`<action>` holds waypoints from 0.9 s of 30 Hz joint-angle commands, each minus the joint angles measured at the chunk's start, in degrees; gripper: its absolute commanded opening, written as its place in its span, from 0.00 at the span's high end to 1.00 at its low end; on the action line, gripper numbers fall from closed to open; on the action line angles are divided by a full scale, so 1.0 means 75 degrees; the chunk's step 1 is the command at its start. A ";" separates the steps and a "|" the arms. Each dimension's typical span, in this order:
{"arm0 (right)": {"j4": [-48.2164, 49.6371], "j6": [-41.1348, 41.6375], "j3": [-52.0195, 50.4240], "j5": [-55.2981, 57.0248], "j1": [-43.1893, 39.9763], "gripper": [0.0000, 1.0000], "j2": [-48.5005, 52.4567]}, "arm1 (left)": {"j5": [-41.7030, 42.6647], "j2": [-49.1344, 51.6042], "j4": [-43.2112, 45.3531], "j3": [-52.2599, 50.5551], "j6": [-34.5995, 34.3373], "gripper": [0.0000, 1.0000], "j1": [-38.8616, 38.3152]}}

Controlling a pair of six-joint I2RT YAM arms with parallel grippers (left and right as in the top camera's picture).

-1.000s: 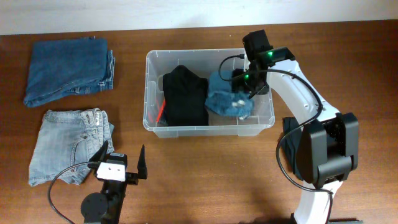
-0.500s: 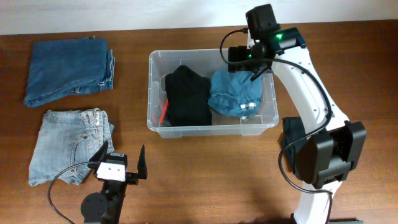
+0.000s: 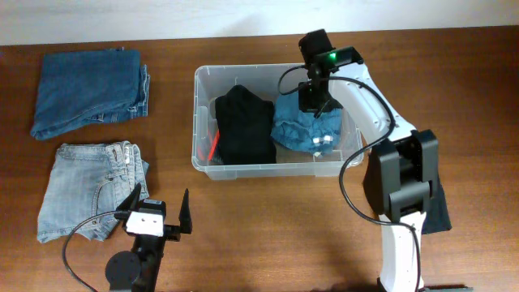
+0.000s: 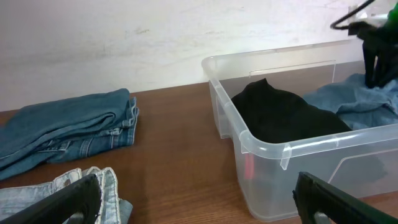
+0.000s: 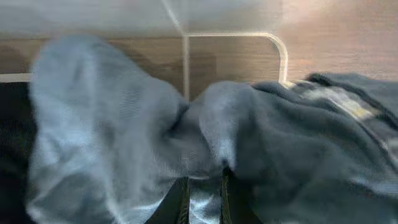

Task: Pack container
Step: 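Press the denim down beside the black garment and release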

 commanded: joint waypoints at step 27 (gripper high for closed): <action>-0.0134 0.0114 0.0114 0.0044 0.0560 0.90 0.0391 | 0.0105 -0.0038 -0.0012 -0.0029 0.0067 0.00 0.0038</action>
